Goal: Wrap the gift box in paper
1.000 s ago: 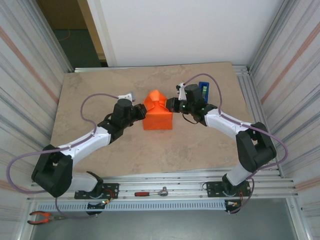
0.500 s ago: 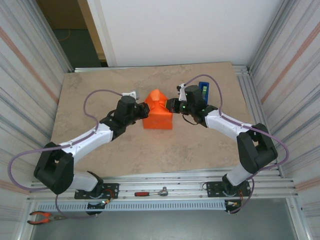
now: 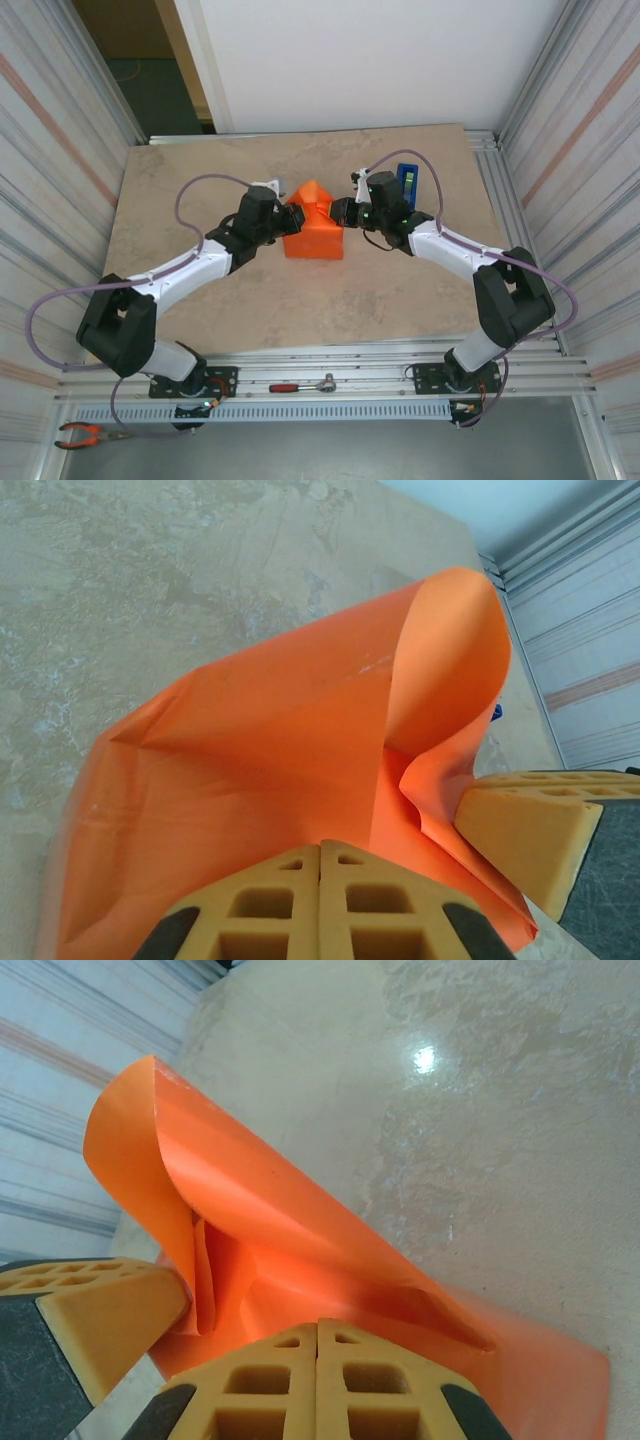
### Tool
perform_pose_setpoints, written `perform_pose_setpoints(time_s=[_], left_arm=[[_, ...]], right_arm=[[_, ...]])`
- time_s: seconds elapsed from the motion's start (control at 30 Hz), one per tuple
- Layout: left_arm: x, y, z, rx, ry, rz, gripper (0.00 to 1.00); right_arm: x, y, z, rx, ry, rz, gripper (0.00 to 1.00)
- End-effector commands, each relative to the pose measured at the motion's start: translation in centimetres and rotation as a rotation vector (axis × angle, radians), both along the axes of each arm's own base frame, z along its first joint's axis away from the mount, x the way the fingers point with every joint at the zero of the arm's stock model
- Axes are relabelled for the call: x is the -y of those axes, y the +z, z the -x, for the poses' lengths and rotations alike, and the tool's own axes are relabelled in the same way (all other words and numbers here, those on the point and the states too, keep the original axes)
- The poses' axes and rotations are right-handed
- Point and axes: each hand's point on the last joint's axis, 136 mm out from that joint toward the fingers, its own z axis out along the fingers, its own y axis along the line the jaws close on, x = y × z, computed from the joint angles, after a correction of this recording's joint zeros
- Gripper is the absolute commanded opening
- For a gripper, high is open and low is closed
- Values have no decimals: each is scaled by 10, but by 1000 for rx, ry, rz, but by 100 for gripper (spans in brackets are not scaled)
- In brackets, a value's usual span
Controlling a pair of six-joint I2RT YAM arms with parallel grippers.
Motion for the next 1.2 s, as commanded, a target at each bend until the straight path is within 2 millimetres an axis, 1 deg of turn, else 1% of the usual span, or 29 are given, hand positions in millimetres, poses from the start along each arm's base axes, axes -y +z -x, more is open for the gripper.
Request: perform_pose_setpoints(time_s=[0.0,0.23,0.37,0.53,0.73,0.87,1.1,1.17], left_arm=[[8,-2,1,-15,-26,13,11],[10,8,0,0,-20,46,27],[12,5,1,-2,-27,31,31],[14,-4,5,0,-47,-24,34],[15,-15,12,27,-84,-146,38],[20,-23,16,48,-109,-201,40],[21,-43,16,57,-93,-311,43],[21,-49,18,69,-86,-373,43]], right_arm=[[-6,-39,37,-164,49,48,0],[-7,-39,44,-157,51,55,0],[-4,-45,46,-142,53,110,0],[0,-54,51,-99,79,237,0],[0,-57,57,-98,107,245,0],[0,-60,60,-102,117,246,0],[0,-63,63,-109,123,246,0],[0,-62,63,-110,122,243,0]])
